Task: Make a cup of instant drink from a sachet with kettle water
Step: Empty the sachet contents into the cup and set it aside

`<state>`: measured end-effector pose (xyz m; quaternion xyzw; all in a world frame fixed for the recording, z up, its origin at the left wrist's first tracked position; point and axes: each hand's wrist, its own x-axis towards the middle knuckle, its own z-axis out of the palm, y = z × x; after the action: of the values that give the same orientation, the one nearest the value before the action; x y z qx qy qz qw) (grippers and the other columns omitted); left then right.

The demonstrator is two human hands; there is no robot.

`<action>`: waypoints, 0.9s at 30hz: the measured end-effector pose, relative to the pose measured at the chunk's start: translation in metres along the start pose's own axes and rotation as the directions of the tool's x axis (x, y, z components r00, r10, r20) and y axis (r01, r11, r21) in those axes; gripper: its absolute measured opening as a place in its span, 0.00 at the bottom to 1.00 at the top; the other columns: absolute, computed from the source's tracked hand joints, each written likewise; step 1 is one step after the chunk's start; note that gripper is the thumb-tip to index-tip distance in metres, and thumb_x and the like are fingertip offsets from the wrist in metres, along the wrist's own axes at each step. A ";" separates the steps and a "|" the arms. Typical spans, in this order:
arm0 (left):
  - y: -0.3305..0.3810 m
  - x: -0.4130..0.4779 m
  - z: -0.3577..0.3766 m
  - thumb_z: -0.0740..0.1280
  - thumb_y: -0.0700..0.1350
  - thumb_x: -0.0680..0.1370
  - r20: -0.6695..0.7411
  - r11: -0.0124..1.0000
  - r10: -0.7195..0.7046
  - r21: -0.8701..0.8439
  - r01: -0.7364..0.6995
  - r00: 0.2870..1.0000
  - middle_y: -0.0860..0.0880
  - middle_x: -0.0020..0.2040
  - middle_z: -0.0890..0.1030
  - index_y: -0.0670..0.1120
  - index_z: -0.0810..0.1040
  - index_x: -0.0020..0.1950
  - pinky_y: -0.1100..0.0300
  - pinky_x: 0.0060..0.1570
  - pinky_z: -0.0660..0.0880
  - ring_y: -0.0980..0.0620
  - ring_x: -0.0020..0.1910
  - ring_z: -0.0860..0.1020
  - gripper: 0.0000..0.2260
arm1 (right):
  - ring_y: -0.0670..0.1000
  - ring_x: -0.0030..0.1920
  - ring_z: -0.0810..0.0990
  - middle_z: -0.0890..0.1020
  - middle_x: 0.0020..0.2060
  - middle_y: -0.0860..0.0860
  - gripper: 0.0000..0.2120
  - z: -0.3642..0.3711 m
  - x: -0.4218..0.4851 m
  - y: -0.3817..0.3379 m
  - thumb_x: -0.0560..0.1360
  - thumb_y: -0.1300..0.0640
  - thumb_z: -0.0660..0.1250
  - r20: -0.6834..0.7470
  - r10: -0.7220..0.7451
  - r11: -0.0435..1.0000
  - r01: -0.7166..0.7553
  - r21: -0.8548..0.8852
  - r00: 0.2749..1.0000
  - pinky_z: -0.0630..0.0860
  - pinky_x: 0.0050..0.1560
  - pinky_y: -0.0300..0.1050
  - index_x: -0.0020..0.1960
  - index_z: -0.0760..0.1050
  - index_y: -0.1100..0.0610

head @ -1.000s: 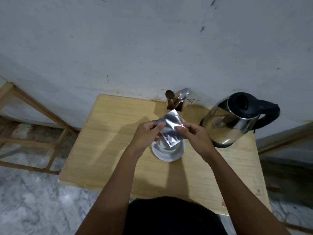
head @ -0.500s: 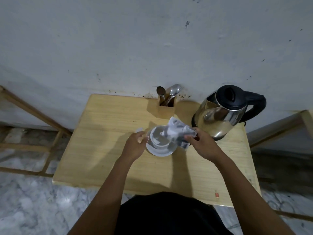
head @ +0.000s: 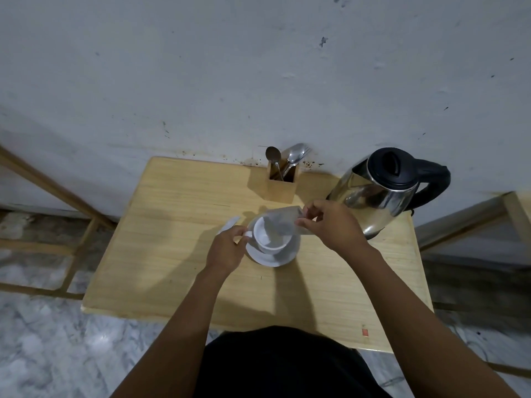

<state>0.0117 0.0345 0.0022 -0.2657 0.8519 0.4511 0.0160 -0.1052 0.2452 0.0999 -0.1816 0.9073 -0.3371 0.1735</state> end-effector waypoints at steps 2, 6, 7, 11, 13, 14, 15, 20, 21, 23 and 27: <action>-0.001 0.001 0.000 0.66 0.49 0.78 0.002 1.000 0.002 -0.008 -0.002 1.000 0.50 0.63 0.80 0.48 0.81 0.56 0.59 0.52 0.73 0.48 0.55 0.80 0.10 | 0.40 0.33 0.75 0.80 0.34 0.39 0.05 -0.001 0.001 -0.006 0.70 0.48 0.75 0.019 -0.020 0.998 0.021 -0.055 1.000 0.69 0.35 0.41 0.40 0.79 0.45; -0.003 0.000 -0.002 0.66 0.49 0.77 0.010 0.999 0.027 -0.028 -0.026 1.000 0.54 0.69 0.74 0.49 0.81 0.53 0.53 0.56 0.77 0.53 0.58 0.79 0.08 | 0.37 0.32 0.73 0.79 0.33 0.37 0.03 -0.003 0.003 -0.014 0.71 0.46 0.73 0.035 -0.025 0.989 0.030 -0.147 0.999 0.63 0.32 0.38 0.43 0.83 0.43; -0.002 0.000 -0.002 0.66 0.49 0.77 0.011 0.999 0.024 -0.031 -0.023 1.000 0.55 0.68 0.75 0.49 0.81 0.54 0.53 0.55 0.77 0.53 0.57 0.79 0.08 | 0.36 0.32 0.72 0.80 0.35 0.37 0.04 -0.002 0.005 -0.016 0.71 0.45 0.73 0.034 -0.026 0.985 0.032 -0.170 0.999 0.63 0.32 0.37 0.44 0.83 0.43; 0.000 -0.001 -0.003 0.66 0.50 0.78 0.018 0.999 0.012 -0.033 -0.012 1.000 0.51 0.63 0.80 0.49 0.81 0.55 0.64 0.45 0.72 0.53 0.42 0.80 0.09 | 0.41 0.39 0.73 0.82 0.41 0.39 0.07 0.001 0.010 -0.023 0.72 0.43 0.72 0.027 -0.060 0.950 0.066 -0.305 0.998 0.66 0.36 0.39 0.48 0.84 0.43; -0.001 -0.001 -0.004 0.66 0.51 0.77 0.027 1.000 0.016 -0.021 -0.015 1.000 0.51 0.64 0.79 0.49 0.80 0.55 0.66 0.41 0.70 0.54 0.35 0.79 0.10 | 0.43 0.42 0.76 0.84 0.44 0.40 0.08 0.001 0.013 -0.025 0.72 0.43 0.72 0.019 -0.090 0.932 0.091 -0.350 0.996 0.69 0.39 0.41 0.48 0.84 0.42; 0.000 0.000 -0.005 0.65 0.51 0.77 0.041 1.000 0.015 -0.016 -0.014 0.999 0.53 0.65 0.78 0.50 0.80 0.55 0.65 0.40 0.70 0.54 0.34 0.78 0.10 | 0.45 0.44 0.78 0.85 0.44 0.41 0.08 0.000 0.014 -0.025 0.71 0.43 0.72 0.017 -0.099 0.927 0.099 -0.362 0.995 0.71 0.40 0.42 0.48 0.84 0.42; 0.000 0.001 -0.005 0.65 0.52 0.77 0.053 1.000 0.014 -0.011 -0.013 0.998 0.54 0.65 0.77 0.50 0.80 0.55 0.63 0.42 0.71 0.53 0.34 0.78 0.10 | 0.46 0.45 0.80 0.85 0.45 0.42 0.08 0.000 0.016 -0.026 0.71 0.43 0.72 0.021 -0.104 0.920 0.104 -0.377 0.994 0.73 0.41 0.42 0.49 0.84 0.42; 0.013 0.008 -0.012 0.67 0.53 0.75 0.034 0.989 0.139 0.040 -0.140 0.990 0.50 0.65 0.75 0.51 0.75 0.65 0.54 0.62 0.71 0.50 0.63 0.72 0.19 | 0.48 0.49 0.81 0.86 0.47 0.43 0.09 -0.004 0.019 -0.032 0.71 0.43 0.72 0.071 -0.141 0.885 0.158 -0.438 0.987 0.73 0.42 0.43 0.50 0.84 0.43; 0.018 0.010 -0.013 0.68 0.52 0.75 0.029 0.982 0.182 0.045 -0.183 0.983 0.51 0.64 0.74 0.52 0.75 0.65 0.56 0.62 0.68 0.50 0.64 0.70 0.19 | 0.48 0.49 0.81 0.85 0.47 0.43 0.09 -0.004 0.020 -0.034 0.72 0.44 0.72 0.079 -0.149 0.881 0.169 -0.441 0.986 0.74 0.43 0.43 0.50 0.84 0.43; 0.030 0.012 -0.012 0.67 0.50 0.76 0.039 0.971 0.229 0.054 -0.231 0.973 0.52 0.64 0.74 0.52 0.77 0.63 0.61 0.59 0.64 0.51 0.63 0.67 0.16 | 0.47 0.48 0.81 0.85 0.47 0.43 0.08 -0.003 0.022 -0.036 0.72 0.44 0.72 0.096 -0.163 0.872 0.189 -0.452 0.982 0.73 0.42 0.43 0.50 0.85 0.43; 0.040 0.022 -0.006 0.67 0.47 0.76 0.013 0.962 0.259 0.080 -0.259 0.966 0.50 0.57 0.80 0.46 0.83 0.52 0.60 0.58 0.67 0.47 0.58 0.72 0.09 | 0.46 0.48 0.79 0.84 0.45 0.42 0.08 -0.003 0.024 -0.042 0.72 0.45 0.72 0.113 -0.210 0.853 0.238 -0.464 0.971 0.69 0.41 0.42 0.50 0.84 0.43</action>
<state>-0.0247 0.0384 0.0298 -0.1506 0.8969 0.4146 -0.0314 -0.1186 0.2064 0.1253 -0.3326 0.9293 -0.1172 0.1096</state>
